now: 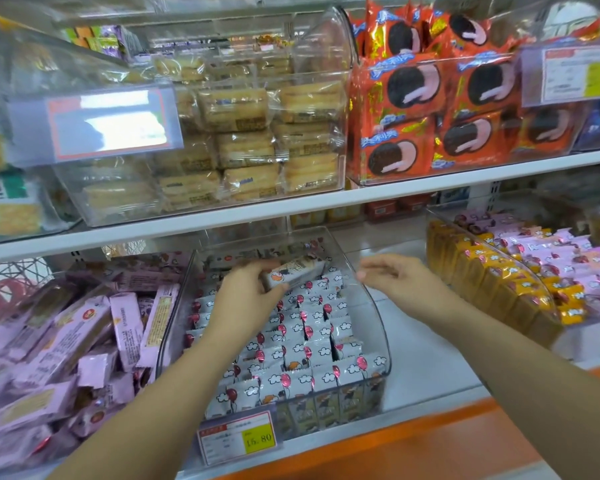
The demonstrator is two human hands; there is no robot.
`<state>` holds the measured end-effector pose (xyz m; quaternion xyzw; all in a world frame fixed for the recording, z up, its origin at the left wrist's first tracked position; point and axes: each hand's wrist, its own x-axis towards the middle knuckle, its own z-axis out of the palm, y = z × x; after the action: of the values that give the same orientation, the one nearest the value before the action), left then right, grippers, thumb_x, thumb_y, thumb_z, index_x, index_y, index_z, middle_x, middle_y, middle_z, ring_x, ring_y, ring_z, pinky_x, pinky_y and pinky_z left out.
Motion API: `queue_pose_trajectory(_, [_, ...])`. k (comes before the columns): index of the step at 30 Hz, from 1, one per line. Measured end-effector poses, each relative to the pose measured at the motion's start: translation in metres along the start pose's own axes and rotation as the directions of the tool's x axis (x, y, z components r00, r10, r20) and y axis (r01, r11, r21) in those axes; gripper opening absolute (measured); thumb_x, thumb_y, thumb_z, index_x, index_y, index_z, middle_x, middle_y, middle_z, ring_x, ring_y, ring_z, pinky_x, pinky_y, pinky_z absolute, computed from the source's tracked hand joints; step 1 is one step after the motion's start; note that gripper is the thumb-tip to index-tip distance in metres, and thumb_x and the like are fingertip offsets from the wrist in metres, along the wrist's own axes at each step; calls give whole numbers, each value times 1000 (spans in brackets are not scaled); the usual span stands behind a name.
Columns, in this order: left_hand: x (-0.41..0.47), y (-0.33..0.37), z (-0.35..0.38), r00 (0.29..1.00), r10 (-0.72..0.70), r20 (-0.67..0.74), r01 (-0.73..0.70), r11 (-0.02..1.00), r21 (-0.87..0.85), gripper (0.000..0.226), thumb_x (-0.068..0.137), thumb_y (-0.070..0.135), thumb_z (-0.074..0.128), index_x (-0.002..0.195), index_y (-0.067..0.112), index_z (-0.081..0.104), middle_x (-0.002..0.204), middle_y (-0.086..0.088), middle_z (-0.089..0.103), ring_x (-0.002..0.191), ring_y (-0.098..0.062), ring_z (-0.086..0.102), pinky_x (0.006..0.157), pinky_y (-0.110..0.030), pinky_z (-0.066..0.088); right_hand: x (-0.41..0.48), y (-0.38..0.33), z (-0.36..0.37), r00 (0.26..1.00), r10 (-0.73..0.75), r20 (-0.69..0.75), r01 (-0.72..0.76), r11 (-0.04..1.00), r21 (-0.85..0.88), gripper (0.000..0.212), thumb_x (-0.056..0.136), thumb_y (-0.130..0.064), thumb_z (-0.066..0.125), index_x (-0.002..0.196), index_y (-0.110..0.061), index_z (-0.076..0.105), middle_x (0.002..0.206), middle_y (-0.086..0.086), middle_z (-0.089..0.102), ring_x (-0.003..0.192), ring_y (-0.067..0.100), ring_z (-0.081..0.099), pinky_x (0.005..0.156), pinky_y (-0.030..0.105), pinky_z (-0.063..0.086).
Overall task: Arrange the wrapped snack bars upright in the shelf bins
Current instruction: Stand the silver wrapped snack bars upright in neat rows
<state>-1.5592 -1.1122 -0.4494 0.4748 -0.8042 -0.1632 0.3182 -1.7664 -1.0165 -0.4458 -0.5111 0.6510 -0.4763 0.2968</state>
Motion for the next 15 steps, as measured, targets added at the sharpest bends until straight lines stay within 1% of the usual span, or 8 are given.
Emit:
queue_pose_trajectory(2, [-9, 4, -4, 1000, 20, 1, -19, 993, -117, 35, 86, 29, 66, 121, 28, 58, 102, 5, 57, 81, -6, 57, 59, -10, 39, -1, -8, 0, 993, -78, -86, 77, 997, -13, 29, 88, -33, 62, 115, -23, 60, 109, -10, 61, 96, -3, 55, 70, 4, 39])
queue_pose_trajectory(3, [-14, 9, -5, 999, 38, 13, -35, 980, -195, 33, 86, 27, 67, 117, 32, 58, 103, 8, 54, 82, -3, 56, 59, -8, 41, -2, -14, 0, 990, -99, -98, 98, 995, -16, 31, 89, -35, 61, 116, -22, 60, 109, -11, 61, 95, -5, 53, 69, 2, 39])
queue_pose_trajectory(5, [-19, 19, -8, 991, 126, 47, -105, 941, -320, 31, 85, 20, 68, 108, 38, 57, 104, 13, 50, 87, -1, 54, 67, -7, 45, -5, -22, 0, 989, -124, -77, 123, 992, -9, 35, 87, -39, 60, 119, -23, 59, 111, -10, 60, 97, -3, 54, 77, 7, 40])
queue_pose_trajectory(7, [-21, 27, -9, 970, 234, 68, -194, 911, -365, 37, 84, 12, 68, 103, 42, 56, 106, 14, 48, 92, 2, 52, 76, -10, 46, -8, -28, -2, 986, -163, -33, 162, 986, -35, 31, 85, -37, 64, 112, -23, 63, 111, -10, 63, 98, 2, 57, 84, 17, 44])
queue_pose_trajectory(10, [-23, 36, -10, 953, 294, 65, -243, 879, -409, 42, 84, 9, 67, 103, 45, 57, 108, 17, 48, 100, 4, 50, 85, -17, 47, -14, -36, -9, 979, -194, 66, 198, 979, -49, 12, 80, -23, 73, 90, -19, 68, 91, -5, 68, 79, 1, 60, 68, 11, 46])
queue_pose_trajectory(12, [-25, 42, -11, 957, 287, 37, -234, 841, -487, 39, 84, 7, 67, 98, 42, 61, 110, 17, 49, 101, 6, 51, 84, -17, 48, -18, -38, -16, 976, -165, 146, 175, 983, -62, 19, 77, -21, 75, 94, -18, 65, 93, -1, 68, 79, 5, 63, 65, 14, 48])
queue_pose_trajectory(14, [-29, 52, -10, 956, 292, -4, -244, 792, -560, 39, 83, 3, 67, 97, 39, 62, 113, 13, 51, 100, 8, 53, 80, -12, 48, -22, -40, -21, 966, -127, 225, 138, 990, -33, 32, 77, -16, 75, 105, -20, 61, 96, 4, 68, 76, 7, 66, 63, 16, 50])
queue_pose_trajectory(15, [-30, 57, -10, 958, 287, -12, -234, 756, -611, 40, 83, 2, 67, 100, 38, 61, 113, 11, 53, 98, 6, 56, 80, -14, 49, -24, -41, -22, 959, -114, 260, 121, 993, -11, 37, 77, -14, 74, 110, -22, 59, 96, 5, 69, 75, 8, 67, 65, 17, 51])
